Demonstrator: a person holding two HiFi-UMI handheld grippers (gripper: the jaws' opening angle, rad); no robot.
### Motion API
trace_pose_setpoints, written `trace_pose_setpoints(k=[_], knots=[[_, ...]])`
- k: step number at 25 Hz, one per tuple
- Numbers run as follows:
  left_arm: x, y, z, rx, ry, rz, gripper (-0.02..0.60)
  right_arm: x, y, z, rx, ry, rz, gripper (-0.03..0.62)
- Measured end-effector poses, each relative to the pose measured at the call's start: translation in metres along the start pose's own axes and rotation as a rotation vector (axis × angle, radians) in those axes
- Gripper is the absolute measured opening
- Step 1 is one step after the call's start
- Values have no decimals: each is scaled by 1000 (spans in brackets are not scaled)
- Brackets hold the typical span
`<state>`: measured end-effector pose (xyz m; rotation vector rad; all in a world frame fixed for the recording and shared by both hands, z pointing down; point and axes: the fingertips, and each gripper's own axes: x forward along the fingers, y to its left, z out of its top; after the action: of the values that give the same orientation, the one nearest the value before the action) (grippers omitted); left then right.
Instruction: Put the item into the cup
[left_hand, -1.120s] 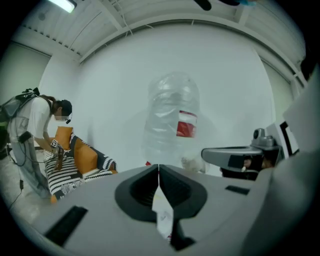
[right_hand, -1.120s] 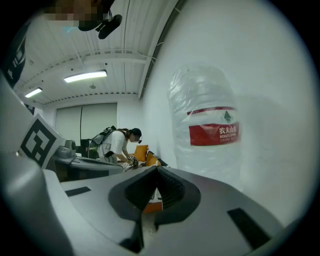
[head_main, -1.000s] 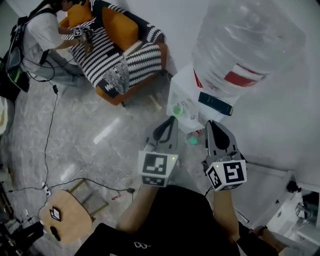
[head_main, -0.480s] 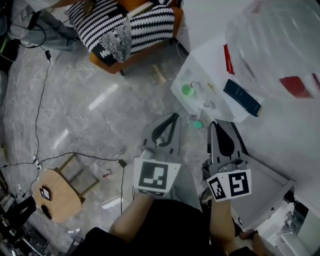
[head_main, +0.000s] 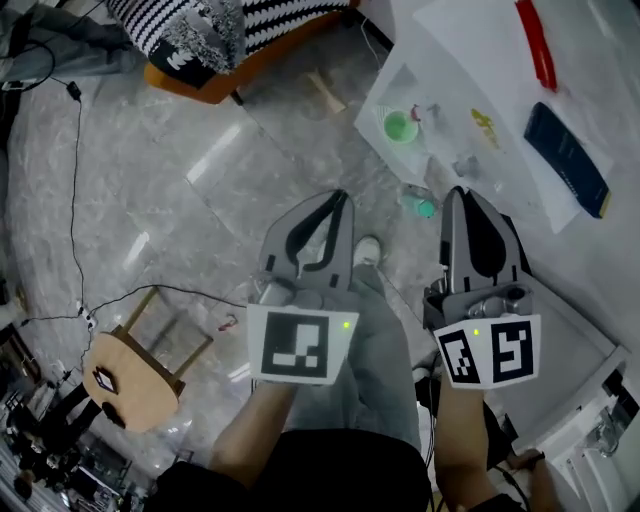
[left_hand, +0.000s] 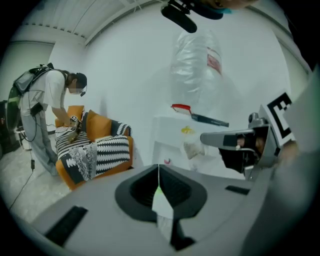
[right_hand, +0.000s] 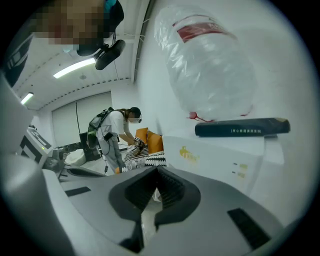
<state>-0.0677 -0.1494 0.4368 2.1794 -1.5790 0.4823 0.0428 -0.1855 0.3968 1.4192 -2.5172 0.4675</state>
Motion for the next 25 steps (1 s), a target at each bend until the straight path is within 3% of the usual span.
trace_pose_setpoints(k=[4, 12, 17, 25], knots=[[18, 10, -29, -30, 10, 17, 14, 21, -9, -27, -24, 5, -17, 11], [45, 35, -89, -84, 111, 67, 14, 65, -31, -85, -15, 19, -96, 11], [52, 38, -104, -92, 144, 64, 14, 84, -48, -101, -42, 28, -180, 11], [57, 41, -111, -136, 163, 56, 14, 113, -57, -134, -90, 90, -225, 11]])
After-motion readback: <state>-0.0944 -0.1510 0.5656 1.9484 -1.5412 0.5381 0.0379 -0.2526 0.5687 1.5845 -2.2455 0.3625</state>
